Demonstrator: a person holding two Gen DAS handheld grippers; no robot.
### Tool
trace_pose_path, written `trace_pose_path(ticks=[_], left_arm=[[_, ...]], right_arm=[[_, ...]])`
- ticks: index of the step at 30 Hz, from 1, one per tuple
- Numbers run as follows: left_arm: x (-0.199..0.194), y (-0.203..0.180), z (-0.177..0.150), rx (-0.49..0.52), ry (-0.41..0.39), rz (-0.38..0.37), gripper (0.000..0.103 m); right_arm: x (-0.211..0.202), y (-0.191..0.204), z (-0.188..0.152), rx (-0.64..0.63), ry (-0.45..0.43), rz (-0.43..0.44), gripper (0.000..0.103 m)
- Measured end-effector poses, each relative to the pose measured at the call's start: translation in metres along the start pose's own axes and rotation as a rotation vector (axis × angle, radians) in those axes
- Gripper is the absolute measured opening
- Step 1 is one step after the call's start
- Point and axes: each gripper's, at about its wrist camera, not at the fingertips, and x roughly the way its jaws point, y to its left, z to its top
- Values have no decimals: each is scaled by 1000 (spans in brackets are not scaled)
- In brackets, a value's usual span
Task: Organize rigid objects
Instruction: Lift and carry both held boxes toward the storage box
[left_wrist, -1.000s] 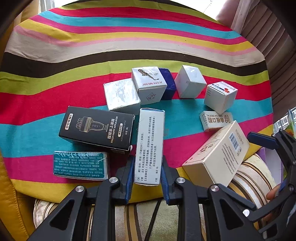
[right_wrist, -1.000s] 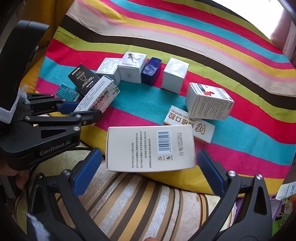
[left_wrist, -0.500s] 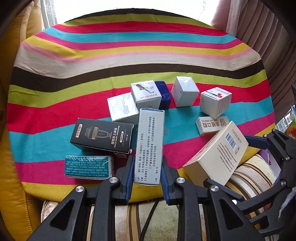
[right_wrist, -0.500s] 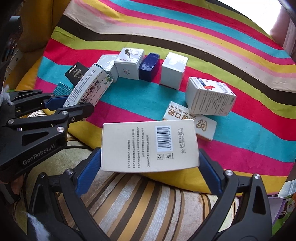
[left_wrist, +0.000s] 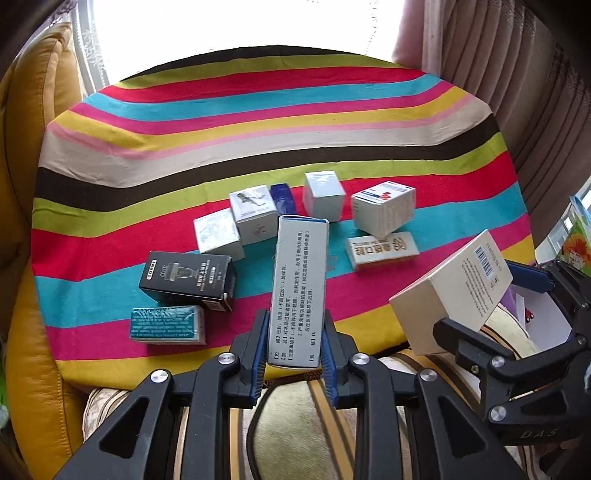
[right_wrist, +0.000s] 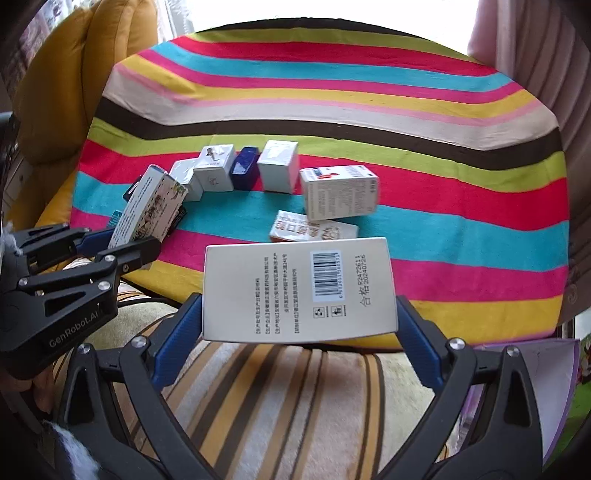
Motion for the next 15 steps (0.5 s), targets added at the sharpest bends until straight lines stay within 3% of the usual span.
trace_pose_path(ticks=[15], left_arm=[[-9, -48, 2, 108, -53, 30, 27]], right_arm=[[-45, -30, -31, 122, -97, -98, 99]])
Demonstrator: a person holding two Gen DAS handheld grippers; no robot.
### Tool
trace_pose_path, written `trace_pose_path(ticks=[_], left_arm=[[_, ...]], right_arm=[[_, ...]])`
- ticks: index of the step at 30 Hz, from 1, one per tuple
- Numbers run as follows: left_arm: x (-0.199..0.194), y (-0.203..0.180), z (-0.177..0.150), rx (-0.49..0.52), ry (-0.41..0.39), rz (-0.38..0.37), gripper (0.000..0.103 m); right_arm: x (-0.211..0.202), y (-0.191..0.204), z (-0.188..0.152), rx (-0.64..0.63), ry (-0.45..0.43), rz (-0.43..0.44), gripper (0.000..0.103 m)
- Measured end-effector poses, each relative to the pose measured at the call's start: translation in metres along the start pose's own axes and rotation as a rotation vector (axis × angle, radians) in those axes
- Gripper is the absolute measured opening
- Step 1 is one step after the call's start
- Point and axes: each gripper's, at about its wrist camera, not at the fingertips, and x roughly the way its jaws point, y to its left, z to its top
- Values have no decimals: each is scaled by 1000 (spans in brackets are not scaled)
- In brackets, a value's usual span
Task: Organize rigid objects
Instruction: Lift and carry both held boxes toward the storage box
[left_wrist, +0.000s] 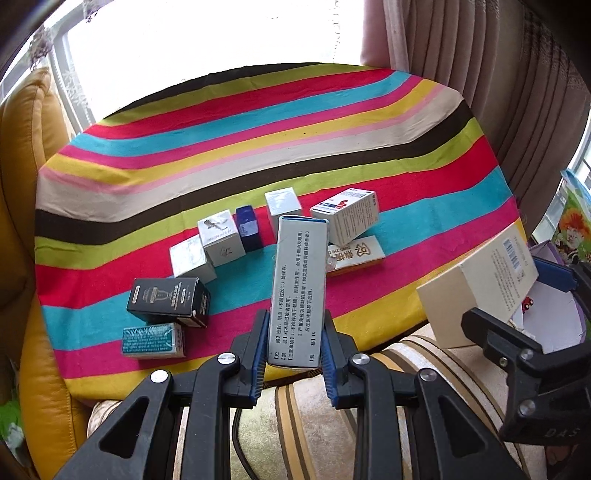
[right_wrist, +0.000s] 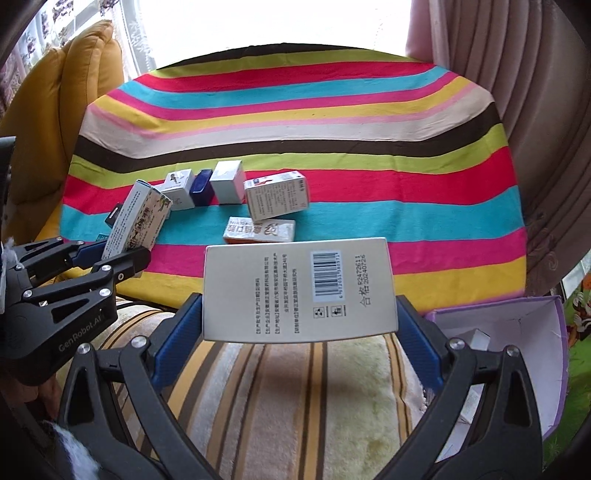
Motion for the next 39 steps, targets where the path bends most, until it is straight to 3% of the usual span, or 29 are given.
trace_pose_path(ticks=[4, 9, 19, 24, 29, 35, 39], left_arm=[[5, -18, 0, 60, 2, -20, 27], [-10, -16, 13, 31, -85, 19, 27], [-18, -80, 15, 153, -92, -113, 27], [-12, -112, 12, 233, -49, -152, 27], [-14, -142, 18, 288, -80, -173, 27], [-8, -180, 19, 367, -45, -193, 27], [-10, -195, 20, 367, 0, -273, 27]], right_arm=[[-9, -9, -4, 39, -21, -13, 99], [-16, -19, -10, 70, -33, -26, 99], [-44, -63, -31, 181, -63, -100, 99], [-54, -89, -42, 248, -63, -134, 99], [-60, -106, -56, 287, -55, -159, 99], [-69, -133, -72, 367, -49, -205, 99], [-80, -153, -86, 425, -45, -238, 99]])
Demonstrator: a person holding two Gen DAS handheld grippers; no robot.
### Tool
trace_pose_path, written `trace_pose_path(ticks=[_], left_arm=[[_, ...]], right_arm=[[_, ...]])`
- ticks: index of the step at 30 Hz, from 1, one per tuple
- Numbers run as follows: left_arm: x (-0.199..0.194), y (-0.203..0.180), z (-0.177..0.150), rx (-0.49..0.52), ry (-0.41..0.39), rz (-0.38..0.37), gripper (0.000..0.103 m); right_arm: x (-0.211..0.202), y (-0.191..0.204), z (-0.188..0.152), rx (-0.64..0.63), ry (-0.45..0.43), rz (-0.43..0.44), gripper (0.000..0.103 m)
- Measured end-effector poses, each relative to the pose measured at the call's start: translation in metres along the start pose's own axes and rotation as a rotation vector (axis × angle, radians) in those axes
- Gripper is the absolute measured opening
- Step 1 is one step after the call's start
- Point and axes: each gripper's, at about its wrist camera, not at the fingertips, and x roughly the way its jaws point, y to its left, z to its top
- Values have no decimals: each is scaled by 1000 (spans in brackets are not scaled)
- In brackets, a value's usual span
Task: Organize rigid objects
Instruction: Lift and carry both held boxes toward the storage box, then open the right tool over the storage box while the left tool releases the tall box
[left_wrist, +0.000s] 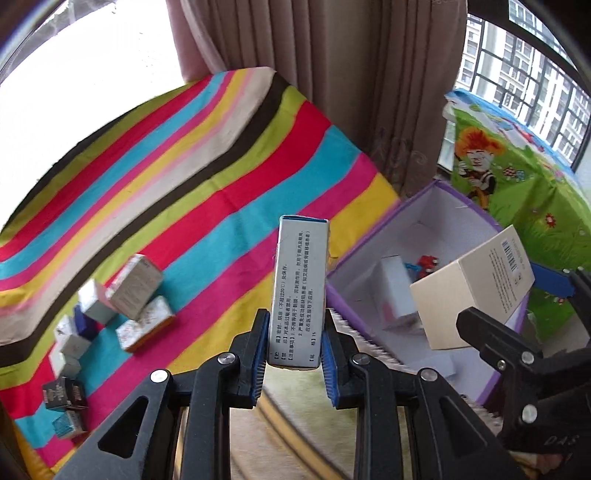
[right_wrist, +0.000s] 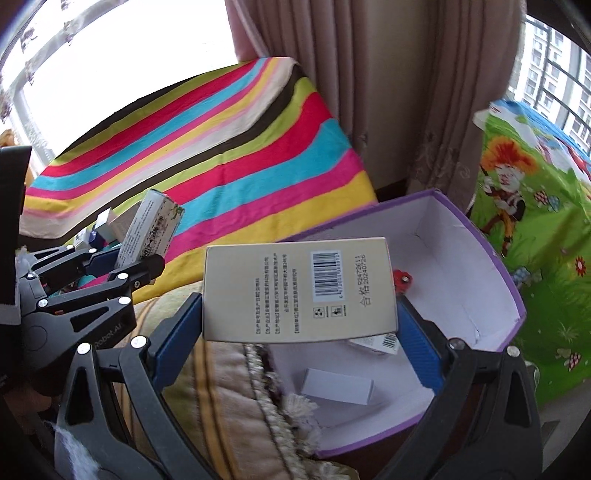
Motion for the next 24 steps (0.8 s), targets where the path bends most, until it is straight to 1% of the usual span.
trace_pose_path(ticks=[3, 7, 9, 11, 12, 16, 18, 19, 20, 22, 24], left_arm=[[-3, -17, 2, 20, 14, -35, 27], [-12, -46, 6, 49, 30, -69, 27], [-17, -62, 9, 58, 45, -122, 27], [-24, -82, 12, 98, 42, -144, 27], [-28, -93, 13, 123, 41, -175, 27], [-32, -121, 19, 167, 43, -238, 29], [-33, -127, 19, 174, 49, -255, 40], [-33, -128, 18, 169, 51, -271, 51], [-34, -127, 17, 164, 53, -290, 56], [-36, -121, 17, 151, 52, -295, 57], [-39, -109, 17, 132, 38, -282, 57]], right_arm=[[-9, -19, -5, 21, -4, -33, 99], [-26, -46, -12, 80, -14, -45, 99], [-37, -65, -15, 129, -28, -42, 99], [-46, -79, -16, 166, -44, -60, 99], [-51, -87, -17, 187, -55, -69, 99], [-57, -109, -21, 224, -67, -138, 99], [-54, -119, -24, 237, -49, -158, 99], [-52, -123, -25, 243, -41, -172, 99], [-49, -126, -26, 244, -33, -187, 100], [-42, -130, -28, 249, -12, -200, 100], [-37, -132, -29, 260, 0, -183, 100]])
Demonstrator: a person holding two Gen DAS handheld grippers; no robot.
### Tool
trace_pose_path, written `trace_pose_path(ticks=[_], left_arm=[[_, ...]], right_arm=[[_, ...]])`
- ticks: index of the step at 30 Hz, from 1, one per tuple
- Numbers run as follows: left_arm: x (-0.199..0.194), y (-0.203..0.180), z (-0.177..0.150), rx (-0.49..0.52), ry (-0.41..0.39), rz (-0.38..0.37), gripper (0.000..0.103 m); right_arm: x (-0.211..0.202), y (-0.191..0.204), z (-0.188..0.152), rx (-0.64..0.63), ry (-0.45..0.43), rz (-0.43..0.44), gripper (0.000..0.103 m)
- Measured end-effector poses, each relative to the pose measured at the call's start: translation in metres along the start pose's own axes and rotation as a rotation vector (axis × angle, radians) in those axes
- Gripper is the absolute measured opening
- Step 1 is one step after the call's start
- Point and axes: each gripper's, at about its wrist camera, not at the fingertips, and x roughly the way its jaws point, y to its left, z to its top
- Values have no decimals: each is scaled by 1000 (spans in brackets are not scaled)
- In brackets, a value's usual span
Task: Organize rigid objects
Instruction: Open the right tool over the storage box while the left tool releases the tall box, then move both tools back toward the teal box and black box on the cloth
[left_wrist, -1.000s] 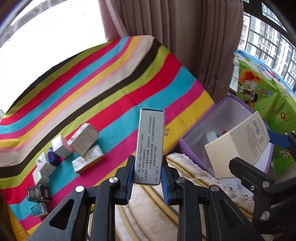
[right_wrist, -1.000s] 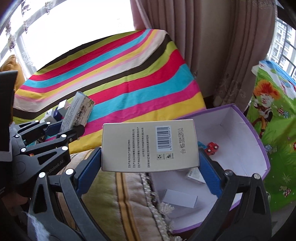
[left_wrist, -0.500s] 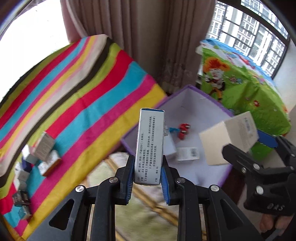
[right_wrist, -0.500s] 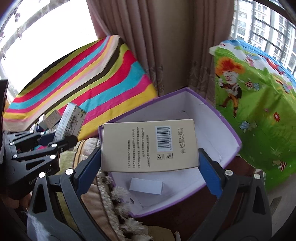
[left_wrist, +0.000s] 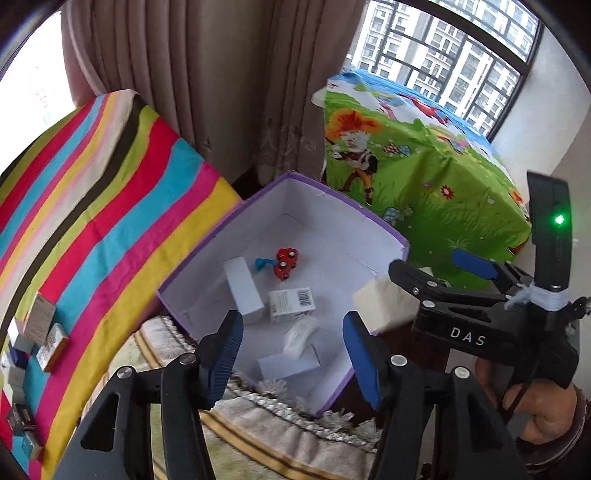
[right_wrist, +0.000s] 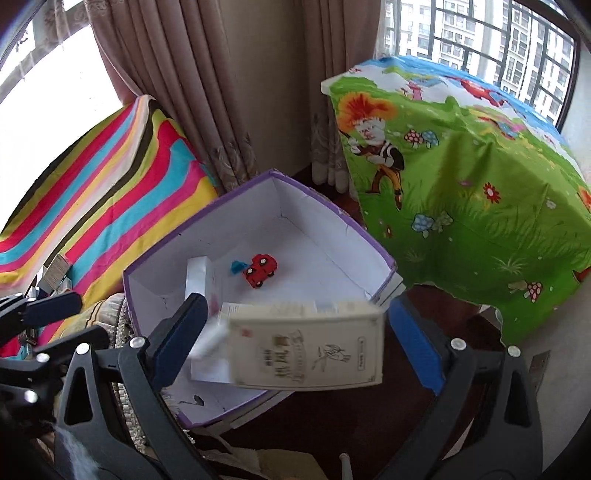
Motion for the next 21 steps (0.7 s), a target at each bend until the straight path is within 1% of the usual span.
trace_pose_path(ticks=[4, 7, 10, 12, 15, 21], left_arm=[[-16, 30, -6, -51, -46, 17, 64], [-31, 61, -18, -99, -66, 58, 65], [-43, 91, -33, -151, -87, 80, 70], [-52, 112, -45, -183, -98, 96, 70], [-64, 146, -66, -262, -110, 126, 70], [-90, 206, -112, -410, -142, 195, 71]], right_arm=[[7, 8, 1, -23, 10, 10, 100], [11, 16, 1, -55, 21, 22, 102], [16, 25, 1, -77, 33, 26, 102], [19, 30, 2, -86, 52, 33, 102], [17, 39, 4, -96, 45, 58, 102], [14, 72, 8, -177, 41, 100, 102]])
